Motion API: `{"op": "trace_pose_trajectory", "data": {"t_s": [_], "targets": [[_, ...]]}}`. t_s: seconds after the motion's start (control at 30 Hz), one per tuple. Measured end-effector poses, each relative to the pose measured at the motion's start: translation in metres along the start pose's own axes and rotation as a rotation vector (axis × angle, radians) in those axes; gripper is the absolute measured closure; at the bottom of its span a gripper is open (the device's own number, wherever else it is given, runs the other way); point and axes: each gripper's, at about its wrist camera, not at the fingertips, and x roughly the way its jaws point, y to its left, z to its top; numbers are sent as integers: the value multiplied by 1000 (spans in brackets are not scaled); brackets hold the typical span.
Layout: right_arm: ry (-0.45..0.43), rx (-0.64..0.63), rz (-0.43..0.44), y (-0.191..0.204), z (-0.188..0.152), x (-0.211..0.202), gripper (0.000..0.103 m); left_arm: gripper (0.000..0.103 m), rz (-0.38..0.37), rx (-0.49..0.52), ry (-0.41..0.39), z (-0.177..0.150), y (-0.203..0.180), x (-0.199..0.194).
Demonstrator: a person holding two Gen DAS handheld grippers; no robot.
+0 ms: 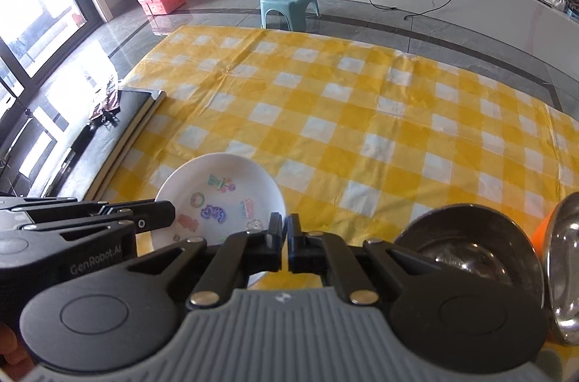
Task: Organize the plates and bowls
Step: 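Lift the sticker bowl with the left gripper and lower it onto the glass plate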
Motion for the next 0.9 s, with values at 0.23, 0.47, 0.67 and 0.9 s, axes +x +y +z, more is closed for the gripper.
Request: {"op": "trace_pose_trajectory", "data": {"t_s": [0.23, 0.47, 0.67, 0.9], "targets": [[-49, 64, 73, -14, -41, -66, 103, 99, -57, -25, 2, -29, -16, -46], [-110, 129, 89, -35, -103, -129, 103, 99, -130, -63, 0, -81, -42, -76], [-160, 213, 92, -54, -163, -157, 103, 99, -157, -100, -38, -131, -62, -86], [-206, 292, 83, -67, -215, -157, 103, 99, -118, -79, -108, -162, -82, -77]]}}
